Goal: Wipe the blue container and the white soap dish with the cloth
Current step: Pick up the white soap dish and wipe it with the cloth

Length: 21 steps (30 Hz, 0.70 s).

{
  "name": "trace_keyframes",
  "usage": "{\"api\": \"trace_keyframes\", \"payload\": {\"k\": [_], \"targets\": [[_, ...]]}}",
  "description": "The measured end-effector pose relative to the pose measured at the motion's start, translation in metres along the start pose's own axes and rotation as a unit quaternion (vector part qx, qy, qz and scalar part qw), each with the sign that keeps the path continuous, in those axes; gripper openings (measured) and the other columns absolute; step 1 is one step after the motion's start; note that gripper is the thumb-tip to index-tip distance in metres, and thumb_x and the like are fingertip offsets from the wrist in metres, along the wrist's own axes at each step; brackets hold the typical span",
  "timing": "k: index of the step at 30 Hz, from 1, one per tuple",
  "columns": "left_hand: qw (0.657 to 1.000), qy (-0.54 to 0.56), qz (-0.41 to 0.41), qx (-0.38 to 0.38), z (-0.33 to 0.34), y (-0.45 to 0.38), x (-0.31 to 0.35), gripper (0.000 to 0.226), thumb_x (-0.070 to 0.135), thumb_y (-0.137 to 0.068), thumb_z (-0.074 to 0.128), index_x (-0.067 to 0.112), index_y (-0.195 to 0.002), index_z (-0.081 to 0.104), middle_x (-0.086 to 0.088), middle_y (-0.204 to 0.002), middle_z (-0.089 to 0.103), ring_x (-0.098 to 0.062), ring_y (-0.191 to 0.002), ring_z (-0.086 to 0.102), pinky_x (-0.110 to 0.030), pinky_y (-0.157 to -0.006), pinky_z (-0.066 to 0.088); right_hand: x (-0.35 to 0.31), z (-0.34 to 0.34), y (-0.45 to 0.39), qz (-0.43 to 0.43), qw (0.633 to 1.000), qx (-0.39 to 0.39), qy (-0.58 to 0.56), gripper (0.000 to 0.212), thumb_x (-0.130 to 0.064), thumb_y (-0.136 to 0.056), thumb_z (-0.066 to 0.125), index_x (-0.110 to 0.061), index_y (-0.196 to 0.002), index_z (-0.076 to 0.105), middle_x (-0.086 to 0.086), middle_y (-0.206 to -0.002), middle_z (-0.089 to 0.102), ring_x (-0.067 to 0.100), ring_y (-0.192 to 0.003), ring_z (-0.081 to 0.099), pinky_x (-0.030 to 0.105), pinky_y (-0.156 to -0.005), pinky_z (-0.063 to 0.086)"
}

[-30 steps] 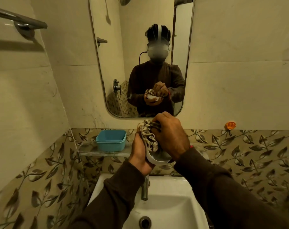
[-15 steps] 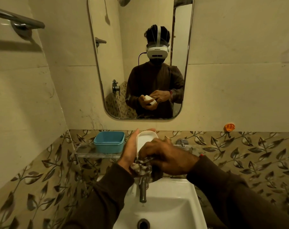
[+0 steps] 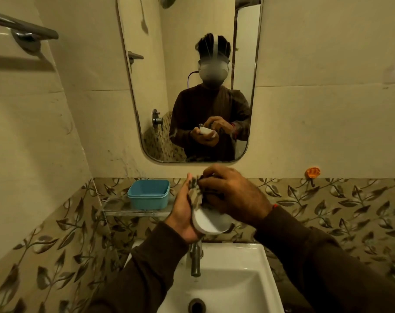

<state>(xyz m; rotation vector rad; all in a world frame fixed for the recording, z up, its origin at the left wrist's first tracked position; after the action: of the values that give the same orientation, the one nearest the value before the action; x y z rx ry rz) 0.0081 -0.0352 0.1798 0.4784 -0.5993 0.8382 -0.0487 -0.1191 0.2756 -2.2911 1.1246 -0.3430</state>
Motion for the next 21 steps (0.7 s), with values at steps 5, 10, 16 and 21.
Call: {"api": "trace_keyframes", "payload": {"k": [5,10,16,21], "targets": [[0.994,-0.052,0.066,0.066,0.006,-0.005,0.01,0.082,0.081,-0.086,0.039,0.017,-0.131,0.066,-0.025,-0.127,0.069,-0.043,-0.117,0.066,-0.063,-0.105,0.046,-0.003,0.002,-0.011,0.07,0.99,0.041,0.12,0.022,-0.024,-0.082,0.071,-0.006,-0.095,0.069,0.014,-0.094,0.058,0.028,-0.072,0.056,0.04,-0.058,0.053],[0.97,-0.149,0.164,0.101,0.002,-0.004,0.011,0.061,0.08,-0.088,0.037,0.037,-0.099,0.079,-0.011,-0.109,0.079,-0.031,-0.101,0.076,-0.061,-0.087,0.059,-0.006,0.009,-0.009,0.097,0.98,0.02,0.17,0.03,-0.03,-0.082,0.071,-0.007,-0.1,0.065,0.013,-0.096,0.056,0.026,-0.071,0.058,0.039,-0.065,0.05],[0.95,-0.146,0.241,0.136,0.001,-0.002,0.033,0.066,0.082,-0.077,0.042,0.036,-0.108,0.077,-0.021,-0.115,0.071,-0.035,-0.096,0.072,-0.043,-0.069,0.061,-0.013,0.028,0.009,0.113,0.979,-0.084,0.145,0.048,-0.045,-0.083,0.066,-0.015,-0.12,0.056,0.011,-0.115,0.055,0.029,-0.095,0.059,0.044,-0.087,0.046],[0.959,-0.113,0.221,0.137,0.0,-0.01,0.032,0.068,0.084,-0.081,0.042,0.033,-0.107,0.079,-0.02,-0.11,0.074,-0.035,-0.093,0.075,-0.045,-0.07,0.061,-0.016,0.021,-0.002,0.115,0.984,-0.113,0.078,0.028,-0.039,-0.087,0.061,-0.02,-0.107,0.064,0.004,-0.105,0.054,0.023,-0.091,0.055,0.038,-0.081,0.036]]}}
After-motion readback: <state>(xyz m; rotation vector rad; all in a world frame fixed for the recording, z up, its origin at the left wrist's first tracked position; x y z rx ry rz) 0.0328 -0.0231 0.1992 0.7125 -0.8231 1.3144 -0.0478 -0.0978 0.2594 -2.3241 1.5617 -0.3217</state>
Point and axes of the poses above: each hand's wrist, its own y-axis away from the middle knuckle, its own z-axis out of the palm, x = y × z, the point moved 5 cm from there along -y, towards the middle knuckle
